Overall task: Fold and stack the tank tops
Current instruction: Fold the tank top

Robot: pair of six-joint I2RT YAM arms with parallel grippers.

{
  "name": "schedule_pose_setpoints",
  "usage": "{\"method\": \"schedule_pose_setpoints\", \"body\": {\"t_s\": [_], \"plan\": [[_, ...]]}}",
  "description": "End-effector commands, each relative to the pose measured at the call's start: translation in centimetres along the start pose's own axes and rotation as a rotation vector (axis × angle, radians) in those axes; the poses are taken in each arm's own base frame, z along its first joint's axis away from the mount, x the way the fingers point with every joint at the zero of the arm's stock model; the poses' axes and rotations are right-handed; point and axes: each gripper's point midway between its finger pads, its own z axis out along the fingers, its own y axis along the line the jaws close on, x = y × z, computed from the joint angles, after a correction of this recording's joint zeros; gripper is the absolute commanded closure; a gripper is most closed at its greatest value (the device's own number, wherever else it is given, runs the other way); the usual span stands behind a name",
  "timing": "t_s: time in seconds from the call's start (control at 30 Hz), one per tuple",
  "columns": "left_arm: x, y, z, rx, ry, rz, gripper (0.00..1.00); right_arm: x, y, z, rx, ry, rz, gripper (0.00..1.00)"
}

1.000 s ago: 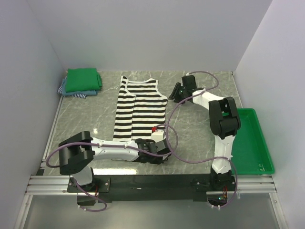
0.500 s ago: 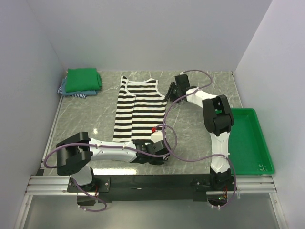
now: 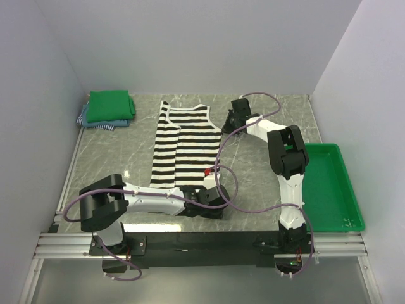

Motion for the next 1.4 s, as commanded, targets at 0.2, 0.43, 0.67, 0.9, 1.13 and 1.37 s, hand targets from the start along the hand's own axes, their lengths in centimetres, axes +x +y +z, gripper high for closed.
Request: {"method": "schedule_pose_setpoints", "body": {"t_s": [0.2, 0.43, 0.67, 0.9, 1.13, 1.37], "plan": [[-1.2, -1.6, 1.0, 0.002, -0.044, 0.022, 0.53, 0.9, -0.2, -0.1, 0.011, 0.003, 0.004, 1.00], [-2.1, -1.8, 0.9, -0.021, -0.073, 0.037, 0.57, 0.7, 0.0, -1.3, -0.001, -0.015, 0.011, 1.00], [-2.1, -1.8, 1.5, -0.052, -0.072, 0.051, 0.62, 1.1, 0.0, -1.3, -0.002, -0.004, 0.013, 1.00], [-1.3, -1.1, 2.9, -0.090, -0.048, 0.064, 0.66, 1.2, -0.1, -1.3, -0.005, 0.000, 0.022, 1.00], [-0.6, -1.2, 2.9, -0.096, -0.035, 0.080, 0.98, 0.7, -0.3, -2.3, 0.000, -0.018, 0.026, 1.00], [-1.5, -3.2, -1.0, 0.047, -0.082, 0.055, 1.00, -0.6, -2.1, -4.1, 0.010, -0.040, 0.087, 1.00]]}}
